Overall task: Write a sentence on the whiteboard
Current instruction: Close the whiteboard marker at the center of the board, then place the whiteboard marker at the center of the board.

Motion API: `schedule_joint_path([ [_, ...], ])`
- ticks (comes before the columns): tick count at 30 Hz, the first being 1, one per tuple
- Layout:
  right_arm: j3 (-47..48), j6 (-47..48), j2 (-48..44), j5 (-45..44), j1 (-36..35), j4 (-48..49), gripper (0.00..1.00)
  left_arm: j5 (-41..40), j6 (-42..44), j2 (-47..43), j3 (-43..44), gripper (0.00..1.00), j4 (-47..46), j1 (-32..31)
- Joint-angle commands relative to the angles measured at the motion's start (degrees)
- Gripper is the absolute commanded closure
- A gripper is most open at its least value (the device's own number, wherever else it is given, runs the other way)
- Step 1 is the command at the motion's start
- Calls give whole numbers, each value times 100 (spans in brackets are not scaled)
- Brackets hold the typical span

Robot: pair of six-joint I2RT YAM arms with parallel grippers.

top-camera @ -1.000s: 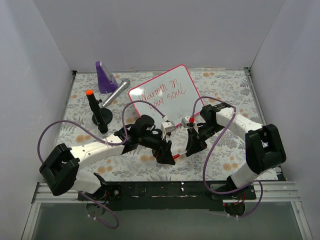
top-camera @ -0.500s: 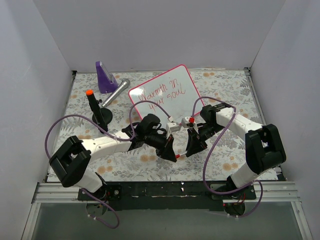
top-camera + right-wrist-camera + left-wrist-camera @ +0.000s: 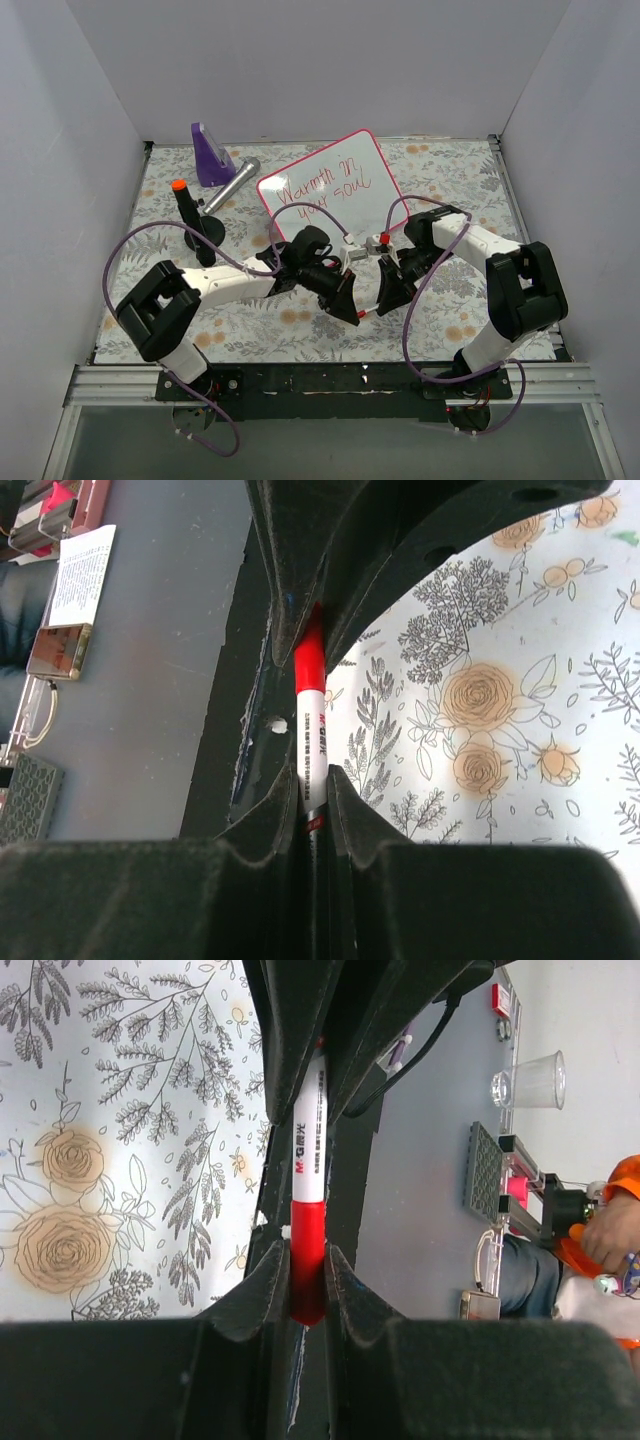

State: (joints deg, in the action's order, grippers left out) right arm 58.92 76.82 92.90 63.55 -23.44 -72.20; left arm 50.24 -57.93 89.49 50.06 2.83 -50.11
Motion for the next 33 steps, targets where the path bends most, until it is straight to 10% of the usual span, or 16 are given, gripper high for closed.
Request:
schedule_joint_path([
  [1, -56, 176, 52, 834, -424, -4, 99, -628, -525, 208, 891, 100, -2312, -113],
  [8, -143, 106, -53, 502, -232, 110, 99, -1110, -160, -124, 672, 93, -1729, -131],
  [12, -353, -271, -325, 106, 233, 661, 99, -2172, 273, -1125, 242, 26, -882, -131],
  [15, -512, -1079, -694, -465, 436, 1389, 99, -3208, 396, -2240, -119, 3, -390, -96],
  [24, -1268, -3339, -2038, -3030, 1569, 4062, 89, -4874, -270, -4534, -453, 2, 1096, 36],
  [33, -1751, -3796, -2188, -3955, 2159, 4556, 78, -5638, -1299, -5011, -313, 2, 2053, 45],
])
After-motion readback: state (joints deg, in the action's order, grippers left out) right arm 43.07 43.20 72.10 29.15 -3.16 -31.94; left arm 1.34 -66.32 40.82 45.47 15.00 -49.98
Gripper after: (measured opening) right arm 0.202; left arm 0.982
